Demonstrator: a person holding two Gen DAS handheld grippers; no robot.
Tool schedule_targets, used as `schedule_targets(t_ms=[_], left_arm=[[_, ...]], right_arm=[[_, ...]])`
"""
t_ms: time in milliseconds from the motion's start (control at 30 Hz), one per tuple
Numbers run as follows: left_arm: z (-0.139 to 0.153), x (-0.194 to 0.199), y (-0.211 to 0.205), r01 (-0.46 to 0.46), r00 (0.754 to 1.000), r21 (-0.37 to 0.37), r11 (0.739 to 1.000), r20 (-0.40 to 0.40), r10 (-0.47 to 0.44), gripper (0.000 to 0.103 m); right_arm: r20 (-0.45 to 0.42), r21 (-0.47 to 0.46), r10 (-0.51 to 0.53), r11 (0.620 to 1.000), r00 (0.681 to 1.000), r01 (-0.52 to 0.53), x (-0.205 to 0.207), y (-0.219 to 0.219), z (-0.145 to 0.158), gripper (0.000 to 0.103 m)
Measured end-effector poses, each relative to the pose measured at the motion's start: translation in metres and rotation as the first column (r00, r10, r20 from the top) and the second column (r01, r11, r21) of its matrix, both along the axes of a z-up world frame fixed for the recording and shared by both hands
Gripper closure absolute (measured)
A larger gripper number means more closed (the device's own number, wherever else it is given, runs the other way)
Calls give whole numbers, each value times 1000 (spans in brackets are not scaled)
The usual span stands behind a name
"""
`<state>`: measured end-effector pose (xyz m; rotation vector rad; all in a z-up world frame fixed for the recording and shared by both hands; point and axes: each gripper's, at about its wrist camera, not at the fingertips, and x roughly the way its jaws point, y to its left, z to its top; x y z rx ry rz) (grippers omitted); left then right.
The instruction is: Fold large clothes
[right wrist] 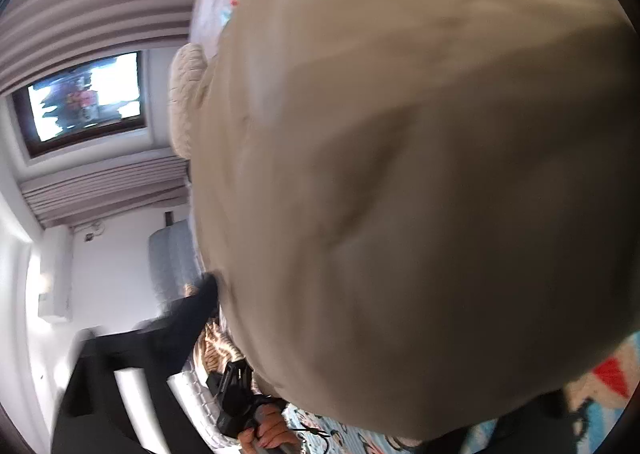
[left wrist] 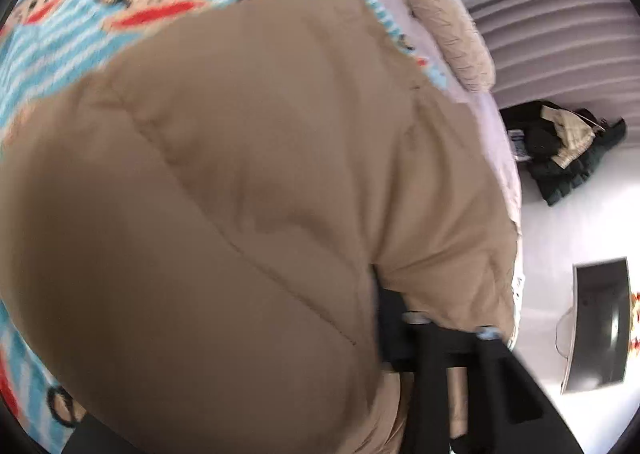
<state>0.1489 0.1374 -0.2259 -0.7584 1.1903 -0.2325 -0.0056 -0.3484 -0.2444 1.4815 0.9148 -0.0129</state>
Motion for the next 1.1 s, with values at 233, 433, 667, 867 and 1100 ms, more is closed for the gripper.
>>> schedule_targets(t_ms=[233,433,667,867,1100], left_arm=[[65,-21,-4,183,966,109,977,163,-199,82],[93,-67,12,279,938,149,949,170,-303,82],[92,-151,41,372,919,156,915,76,-386,82],[63,-199,54,386,922,196,901,-43,-386,74],[83,-221,87,367,930,324,872,-102,-354,50]], right_arm=[[40,-25,4,1000,999,-3,-6,0,18,81],[52,-61,47,997,998,-44,-36,9,44,81],[-24,-57,45,997,999,-46,-102,37,53,81],[-127,-45,34,998,991,-40,-132,43,36,78],[-290,-84,78,991,954,-106,-130,40,40,51]])
